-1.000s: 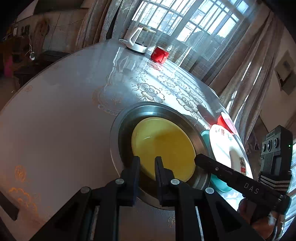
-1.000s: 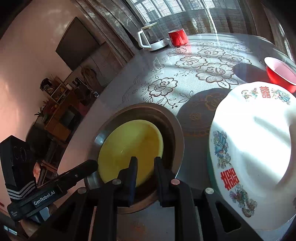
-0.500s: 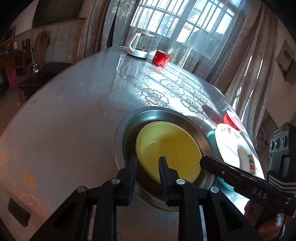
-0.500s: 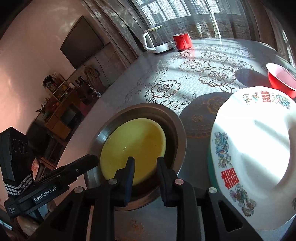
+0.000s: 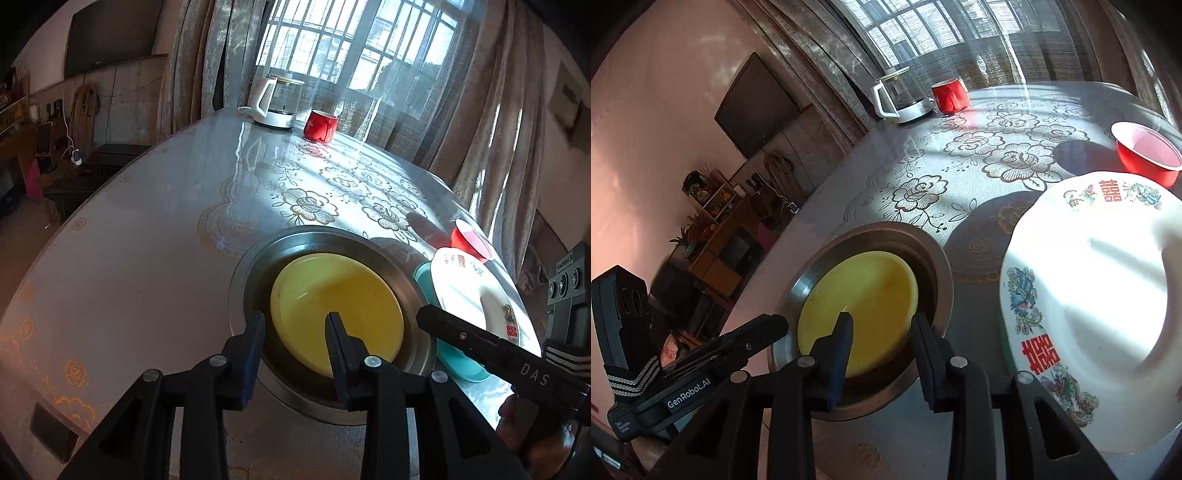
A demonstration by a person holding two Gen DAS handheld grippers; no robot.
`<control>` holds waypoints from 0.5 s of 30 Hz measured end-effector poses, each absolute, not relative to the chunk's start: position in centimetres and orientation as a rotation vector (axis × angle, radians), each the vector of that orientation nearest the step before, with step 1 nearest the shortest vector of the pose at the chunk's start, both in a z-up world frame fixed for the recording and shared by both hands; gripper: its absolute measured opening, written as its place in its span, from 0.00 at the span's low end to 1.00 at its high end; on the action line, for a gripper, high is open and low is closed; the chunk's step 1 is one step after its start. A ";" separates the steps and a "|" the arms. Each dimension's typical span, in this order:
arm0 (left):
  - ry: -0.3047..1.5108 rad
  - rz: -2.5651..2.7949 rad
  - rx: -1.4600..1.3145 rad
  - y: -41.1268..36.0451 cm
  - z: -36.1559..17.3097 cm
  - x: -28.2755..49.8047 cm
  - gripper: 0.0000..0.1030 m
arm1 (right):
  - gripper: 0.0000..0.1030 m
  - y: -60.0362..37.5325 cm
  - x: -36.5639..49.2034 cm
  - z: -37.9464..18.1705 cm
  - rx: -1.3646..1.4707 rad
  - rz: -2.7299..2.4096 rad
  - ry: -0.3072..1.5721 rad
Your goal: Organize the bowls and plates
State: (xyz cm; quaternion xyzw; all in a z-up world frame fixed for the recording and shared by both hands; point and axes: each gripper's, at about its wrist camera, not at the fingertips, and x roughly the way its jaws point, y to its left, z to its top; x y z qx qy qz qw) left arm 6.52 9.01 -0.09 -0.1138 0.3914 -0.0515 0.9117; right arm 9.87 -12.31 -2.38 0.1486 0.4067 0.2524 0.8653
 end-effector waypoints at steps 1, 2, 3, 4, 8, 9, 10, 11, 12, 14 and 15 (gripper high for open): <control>0.802 -0.101 -0.224 8.9 0.0 6.5 0.36 | 0.33 -12.6 9.9 -2.3 0.322 0.527 0.846; 0.797 -0.098 -0.214 8.7 0.2 6.5 0.37 | 0.33 -12.9 9.8 -2.3 0.331 0.526 0.840; 0.791 -0.095 -0.206 8.5 0.3 6.5 0.40 | 0.34 -13.2 9.8 -2.2 0.343 0.524 0.834; 0.786 -0.093 -0.200 8.3 0.4 6.5 0.43 | 0.34 -13.6 9.7 -2.1 0.357 0.522 0.831; 0.758 -0.086 -0.159 7.4 1.1 6.4 0.52 | 0.36 -14.8 9.9 -1.9 0.405 0.515 0.828; 0.752 -0.085 -0.146 7.2 1.2 6.4 0.55 | 0.36 -15.1 9.8 -1.8 0.411 0.512 0.822; 0.747 -0.085 -0.132 7.0 1.3 6.5 0.58 | 0.37 -15.5 9.8 -1.8 0.416 0.509 0.816; 0.742 -0.087 -0.122 6.8 1.5 6.5 0.59 | 0.37 -15.8 9.8 -1.7 0.419 0.503 0.811; 0.737 -0.090 -0.114 6.6 1.6 6.5 0.61 | 0.37 -16.1 9.7 -1.7 0.421 0.493 0.808; 0.730 -0.099 -0.101 6.2 1.8 6.7 0.63 | 0.37 -16.9 9.7 -1.6 0.429 0.478 0.800; 0.728 -0.103 -0.095 5.9 2.0 6.8 0.66 | 0.37 -17.3 9.7 -1.5 0.432 0.469 0.796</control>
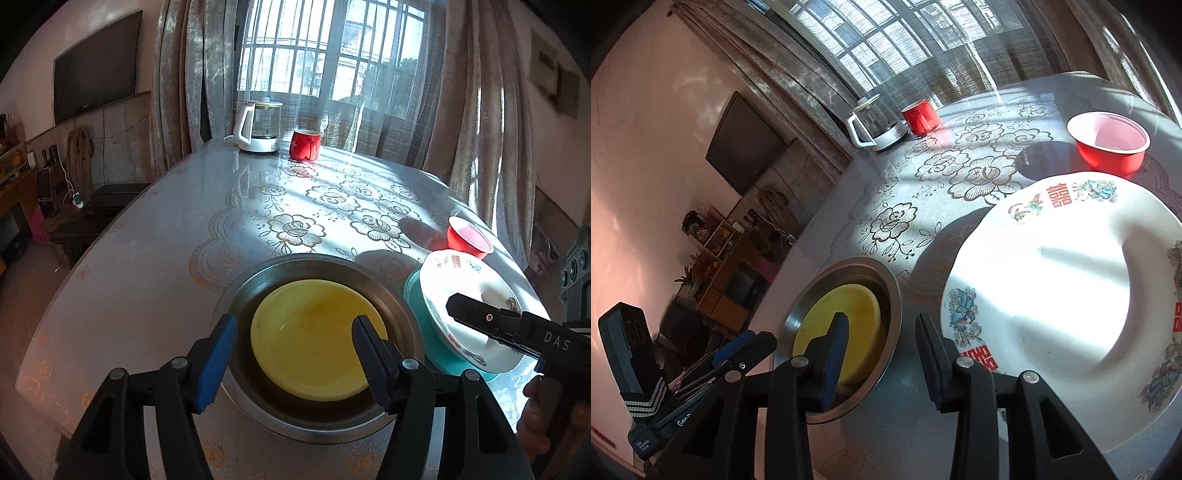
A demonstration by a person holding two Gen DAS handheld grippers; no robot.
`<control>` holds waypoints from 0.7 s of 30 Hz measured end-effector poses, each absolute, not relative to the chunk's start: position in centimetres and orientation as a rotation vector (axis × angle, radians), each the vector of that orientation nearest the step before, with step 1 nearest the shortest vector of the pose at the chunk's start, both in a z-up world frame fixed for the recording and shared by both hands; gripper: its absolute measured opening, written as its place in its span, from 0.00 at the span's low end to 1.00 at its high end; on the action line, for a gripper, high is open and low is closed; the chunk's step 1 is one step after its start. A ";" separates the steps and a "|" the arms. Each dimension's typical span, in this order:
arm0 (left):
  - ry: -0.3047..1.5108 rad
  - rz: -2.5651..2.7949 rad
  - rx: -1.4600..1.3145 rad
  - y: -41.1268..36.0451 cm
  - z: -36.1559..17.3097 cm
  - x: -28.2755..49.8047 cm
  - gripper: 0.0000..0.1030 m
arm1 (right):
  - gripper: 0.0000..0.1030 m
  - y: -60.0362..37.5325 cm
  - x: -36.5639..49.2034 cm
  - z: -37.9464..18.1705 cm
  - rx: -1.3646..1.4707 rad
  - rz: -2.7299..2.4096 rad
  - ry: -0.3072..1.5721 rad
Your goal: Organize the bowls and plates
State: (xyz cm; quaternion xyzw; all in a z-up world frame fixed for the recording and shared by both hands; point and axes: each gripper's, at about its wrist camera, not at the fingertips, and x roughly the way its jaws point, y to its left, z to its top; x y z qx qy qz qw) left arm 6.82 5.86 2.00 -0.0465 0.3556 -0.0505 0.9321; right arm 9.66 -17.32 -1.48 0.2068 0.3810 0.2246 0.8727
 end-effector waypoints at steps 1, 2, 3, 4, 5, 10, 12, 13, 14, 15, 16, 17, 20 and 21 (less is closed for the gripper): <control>0.725 -0.107 -0.088 5.6 2.1 6.9 0.70 | 0.37 -17.7 9.6 -1.4 0.435 0.459 0.793; 0.721 -0.111 -0.078 5.2 2.3 7.0 0.72 | 0.37 -18.1 9.4 -1.5 0.439 0.450 0.791; 0.716 -0.120 -0.071 4.9 2.4 7.1 0.75 | 0.37 -18.6 9.4 -1.5 0.444 0.440 0.792; 0.713 -0.130 -0.066 4.6 2.6 7.2 0.77 | 0.37 -19.2 9.4 -1.5 0.451 0.429 0.791; 0.711 -0.141 -0.062 4.3 2.8 7.3 0.79 | 0.37 -19.7 9.3 -1.5 0.458 0.418 0.790; 0.707 -0.192 -0.043 2.3 3.6 8.1 0.83 | 0.37 -22.5 9.0 -1.4 0.497 0.354 0.784; 0.708 -0.204 -0.031 1.4 3.9 8.6 0.83 | 0.37 -23.5 8.9 -1.4 0.510 0.330 0.781; 0.709 -0.213 -0.029 1.0 4.0 8.8 0.83 | 0.37 -24.0 9.1 -1.3 0.519 0.319 0.778; 0.710 -0.225 -0.028 0.6 4.2 9.2 0.83 | 0.37 -24.6 9.1 -1.3 0.528 0.309 0.774; 0.710 -0.237 -0.027 0.1 4.3 9.4 0.83 | 0.37 -25.1 9.0 -1.3 0.534 0.302 0.772; 0.709 -0.249 -0.025 -0.3 4.4 9.6 0.83 | 0.37 -25.6 9.0 -1.2 0.540 0.291 0.768; 0.709 -0.261 -0.023 -0.8 4.6 9.8 0.83 | 0.37 -26.1 9.0 -1.1 0.545 0.278 0.767; 0.712 -0.301 -0.017 -2.2 5.0 10.6 0.83 | 0.37 -27.8 9.0 -1.3 0.575 0.230 0.771; 0.714 -0.310 -0.013 -2.8 5.0 10.8 0.83 | 0.37 -28.2 9.0 -1.5 0.586 0.216 0.772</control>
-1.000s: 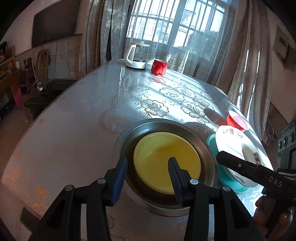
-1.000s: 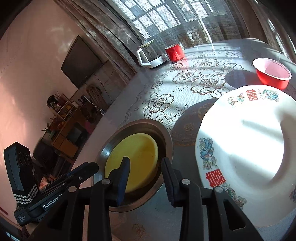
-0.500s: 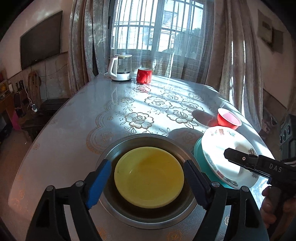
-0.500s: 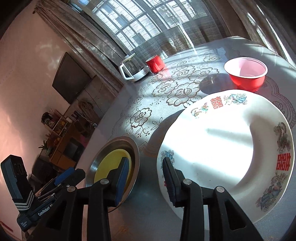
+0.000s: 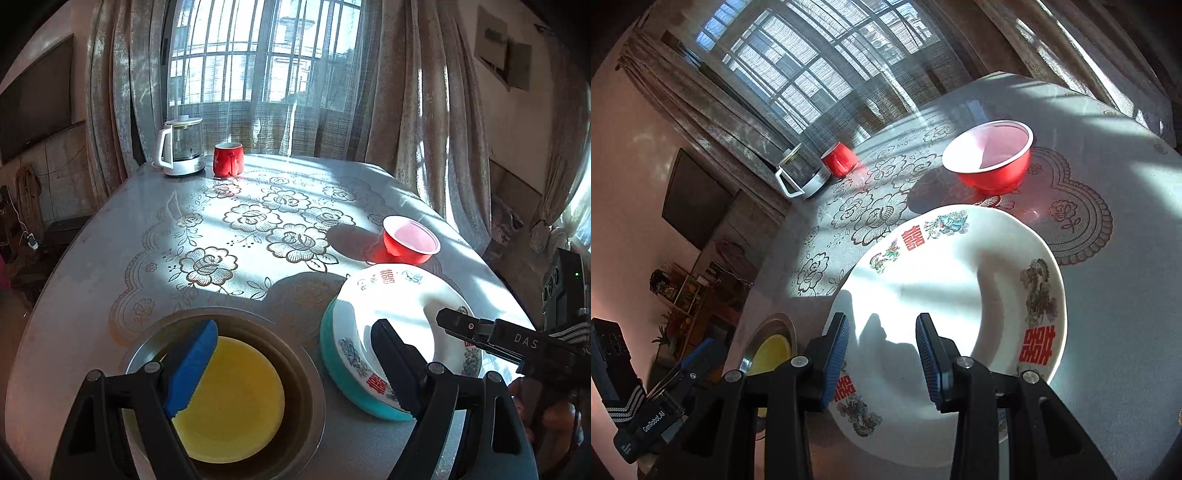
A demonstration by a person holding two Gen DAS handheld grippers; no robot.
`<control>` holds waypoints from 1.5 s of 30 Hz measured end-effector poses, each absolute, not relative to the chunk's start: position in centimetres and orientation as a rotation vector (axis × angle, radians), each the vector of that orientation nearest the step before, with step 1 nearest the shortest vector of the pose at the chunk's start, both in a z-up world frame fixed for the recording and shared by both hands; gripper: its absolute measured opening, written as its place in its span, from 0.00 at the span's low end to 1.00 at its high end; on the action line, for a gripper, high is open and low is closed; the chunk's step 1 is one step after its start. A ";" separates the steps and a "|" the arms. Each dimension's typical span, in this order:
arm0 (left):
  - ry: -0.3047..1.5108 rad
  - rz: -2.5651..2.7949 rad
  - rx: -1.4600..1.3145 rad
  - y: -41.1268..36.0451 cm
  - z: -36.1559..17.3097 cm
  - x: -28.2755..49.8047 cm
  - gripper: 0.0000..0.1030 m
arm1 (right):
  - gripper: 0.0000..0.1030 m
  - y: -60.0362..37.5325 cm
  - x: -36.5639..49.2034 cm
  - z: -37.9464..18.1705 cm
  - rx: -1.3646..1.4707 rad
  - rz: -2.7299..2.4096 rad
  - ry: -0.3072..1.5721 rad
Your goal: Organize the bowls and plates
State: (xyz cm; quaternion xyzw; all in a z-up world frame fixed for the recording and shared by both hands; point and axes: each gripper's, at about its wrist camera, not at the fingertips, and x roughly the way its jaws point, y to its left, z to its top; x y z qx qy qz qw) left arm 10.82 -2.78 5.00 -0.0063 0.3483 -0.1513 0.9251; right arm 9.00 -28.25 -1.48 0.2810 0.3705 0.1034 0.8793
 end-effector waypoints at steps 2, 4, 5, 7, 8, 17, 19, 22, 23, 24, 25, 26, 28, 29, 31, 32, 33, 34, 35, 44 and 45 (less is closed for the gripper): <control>0.720 -0.326 -0.007 -3.9 5.1 11.4 0.83 | 0.37 -29.2 9.0 -1.7 0.598 0.195 0.771; 0.732 -0.344 -0.002 -5.0 5.1 12.2 0.83 | 0.37 -30.0 9.0 -1.7 0.597 0.182 0.763; 0.740 -0.349 -0.003 -5.5 5.0 12.6 0.83 | 0.37 -30.5 9.0 -1.6 0.593 0.178 0.755; 0.755 -0.365 -0.015 -6.5 5.0 13.6 0.83 | 0.37 -31.4 9.3 -1.3 0.598 0.167 0.737; 0.764 -0.373 -0.019 -7.0 5.0 14.2 0.83 | 0.37 -31.8 9.5 -1.2 0.606 0.163 0.731; 0.829 -0.419 -0.079 -10.6 4.6 18.9 0.73 | 0.37 -36.6 12.8 -0.4 0.677 0.109 0.703; 0.856 -0.412 -0.095 -11.4 4.3 20.1 0.70 | 0.37 -37.7 13.5 -0.3 0.693 0.095 0.692; 0.907 -0.454 -0.141 -12.6 3.8 21.8 0.57 | 0.37 -38.8 14.8 -0.5 0.707 0.067 0.690; 0.919 -0.460 -0.155 -13.0 3.6 22.3 0.55 | 0.37 -39.1 15.3 -0.6 0.709 0.058 0.690; 0.926 -0.479 -0.171 -13.5 3.5 22.8 0.49 | 0.37 -39.5 15.8 -0.8 0.714 0.052 0.692; 0.935 -0.501 -0.181 -14.1 3.4 23.3 0.47 | 0.37 -39.8 16.4 -1.0 0.722 0.050 0.692; 0.943 -0.510 -0.186 -14.7 3.3 23.9 0.47 | 0.36 -40.0 16.8 -1.1 0.730 0.047 0.691; 0.953 -0.534 -0.206 -15.9 3.1 25.1 0.47 | 0.35 -40.5 17.8 -1.2 0.732 0.040 0.699; 0.960 -0.545 -0.218 -16.5 3.0 25.7 0.47 | 0.34 -40.6 18.3 -1.2 0.730 0.036 0.703; 0.983 -0.545 -0.242 -17.5 2.6 27.1 0.47 | 0.32 -41.0 19.3 -1.4 0.721 0.022 0.716; 0.994 -0.550 -0.246 -18.1 2.3 27.8 0.47 | 0.32 -41.1 19.8 -1.5 0.720 0.020 0.723; 1.001 -0.554 -0.249 -18.6 2.1 28.4 0.47 | 0.32 -41.3 20.3 -1.6 0.720 0.018 0.727; 1.007 -0.556 -0.247 -19.2 1.9 28.9 0.47 | 0.32 -41.4 20.8 -1.7 0.721 0.010 0.734; 1.010 -0.560 -0.239 -19.8 1.7 29.4 0.47 | 0.32 -41.6 21.2 -1.9 0.723 0.005 0.740; 1.066 -0.584 -0.210 -23.2 -1.3 31.5 0.17 | 0.15 -41.7 23.5 -3.6 0.696 -0.007 0.801; 1.055 -0.601 -0.214 -23.2 -1.2 31.3 0.16 | 0.15 -41.7 23.4 -3.6 0.688 -0.012 0.803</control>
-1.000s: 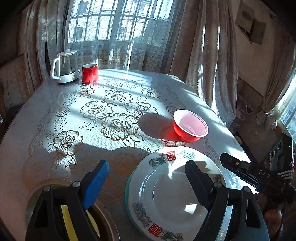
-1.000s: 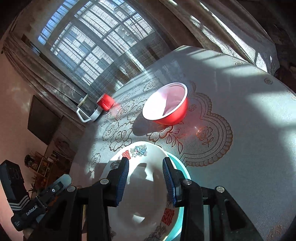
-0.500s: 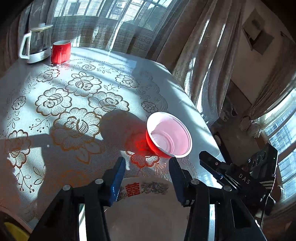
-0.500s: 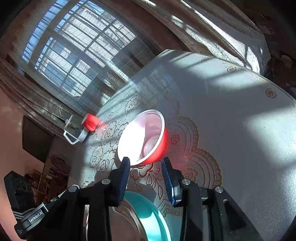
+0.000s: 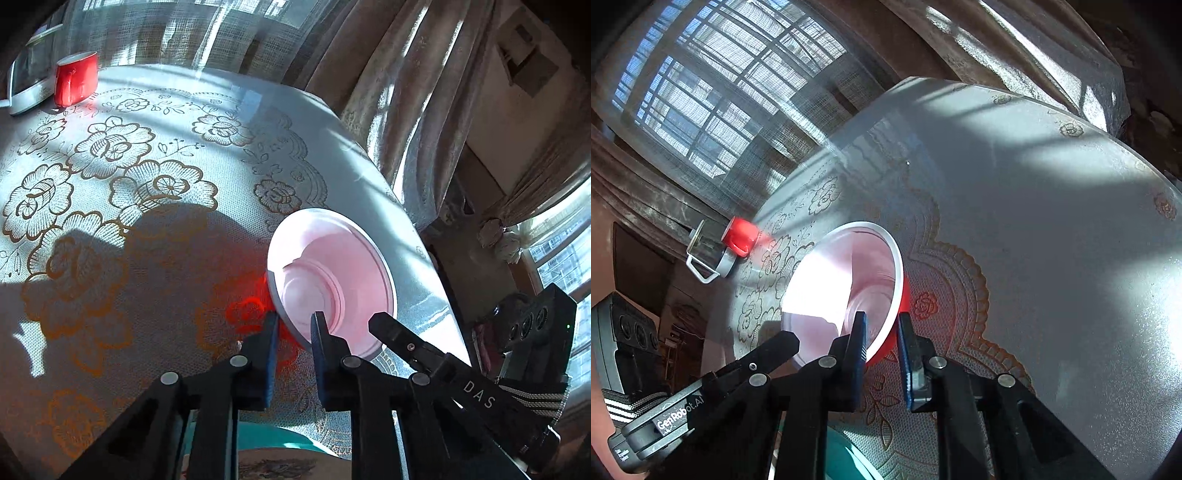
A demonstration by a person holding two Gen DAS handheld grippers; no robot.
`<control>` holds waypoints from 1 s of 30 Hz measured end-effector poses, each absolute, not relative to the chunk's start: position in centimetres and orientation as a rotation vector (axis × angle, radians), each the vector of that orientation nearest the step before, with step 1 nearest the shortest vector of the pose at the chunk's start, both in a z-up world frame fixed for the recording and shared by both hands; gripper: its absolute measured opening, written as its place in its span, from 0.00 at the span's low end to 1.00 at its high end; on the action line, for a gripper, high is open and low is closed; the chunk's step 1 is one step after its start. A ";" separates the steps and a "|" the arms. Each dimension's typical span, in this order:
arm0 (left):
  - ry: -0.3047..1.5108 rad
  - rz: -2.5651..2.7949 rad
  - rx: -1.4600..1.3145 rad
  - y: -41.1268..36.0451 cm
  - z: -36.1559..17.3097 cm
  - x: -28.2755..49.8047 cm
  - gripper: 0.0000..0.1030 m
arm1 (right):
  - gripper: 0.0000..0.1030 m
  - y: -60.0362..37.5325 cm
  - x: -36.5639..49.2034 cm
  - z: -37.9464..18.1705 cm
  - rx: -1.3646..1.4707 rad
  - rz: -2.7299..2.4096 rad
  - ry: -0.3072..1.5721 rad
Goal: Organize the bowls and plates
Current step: 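Lift the red bowl and carry it over the steel bowl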
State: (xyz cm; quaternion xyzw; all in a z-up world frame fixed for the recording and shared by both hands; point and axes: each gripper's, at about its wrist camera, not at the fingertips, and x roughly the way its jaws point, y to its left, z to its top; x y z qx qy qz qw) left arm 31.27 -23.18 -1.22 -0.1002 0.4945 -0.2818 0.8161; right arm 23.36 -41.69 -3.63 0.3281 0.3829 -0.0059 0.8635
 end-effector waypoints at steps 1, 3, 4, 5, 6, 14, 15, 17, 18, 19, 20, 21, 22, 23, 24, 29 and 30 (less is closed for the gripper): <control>1.046 -0.610 -0.214 -23.1 -1.1 31.0 0.15 | 0.14 -41.7 23.2 -3.7 0.686 -0.013 0.804; 1.039 -0.619 -0.221 -22.8 -0.6 30.5 0.15 | 0.13 -41.9 22.8 -3.8 0.702 0.002 0.808; 1.028 -0.624 -0.223 -22.5 -0.3 30.2 0.15 | 0.13 -41.9 22.6 -3.8 0.712 0.011 0.807; 1.019 -0.624 -0.217 -22.4 0.1 29.9 0.15 | 0.13 -41.9 22.3 -3.6 0.716 0.019 0.800; 1.013 -0.622 -0.211 -22.1 0.3 29.5 0.15 | 0.13 -41.7 22.0 -3.4 0.714 0.029 0.792; 0.956 -0.595 -0.223 -19.2 2.3 26.4 0.15 | 0.13 -39.6 20.1 -1.3 0.692 0.098 0.761; 0.949 -0.591 -0.223 -18.8 2.6 25.9 0.15 | 0.13 -39.1 19.8 -1.1 0.686 0.108 0.760; 0.931 -0.580 -0.222 -17.9 3.1 24.8 0.15 | 0.13 -38.3 19.5 -0.8 0.678 0.125 0.758; 0.923 -0.575 -0.220 -17.4 3.3 24.2 0.15 | 0.13 -37.9 19.3 -0.6 0.676 0.135 0.757; 0.916 -0.571 -0.222 -16.9 3.5 23.7 0.15 | 0.13 -37.5 19.0 -0.4 0.675 0.146 0.755; 0.911 -0.568 -0.226 -16.3 3.7 23.3 0.15 | 0.13 -37.1 18.7 -0.3 0.672 0.155 0.751; 0.904 -0.564 -0.228 -15.8 3.9 22.8 0.15 | 0.13 -36.6 18.4 -0.1 0.667 0.164 0.749; 0.897 -0.560 -0.227 -15.3 4.1 22.3 0.15 | 0.13 -36.1 18.1 0.1 0.660 0.175 0.748; 0.888 -0.556 -0.228 -14.7 4.3 21.8 0.15 | 0.13 -35.6 17.9 0.3 0.654 0.186 0.747; 0.881 -0.552 -0.231 -14.0 4.5 21.2 0.15 | 0.13 -35.1 17.6 0.4 0.647 0.198 0.747; 0.854 -0.526 -0.243 -11.1 5.0 18.6 0.15 | 0.13 -32.4 16.4 1.0 0.619 0.248 0.746; 0.848 -0.518 -0.243 -10.5 5.0 18.1 0.15 | 0.13 -31.8 16.1 1.0 0.614 0.260 0.747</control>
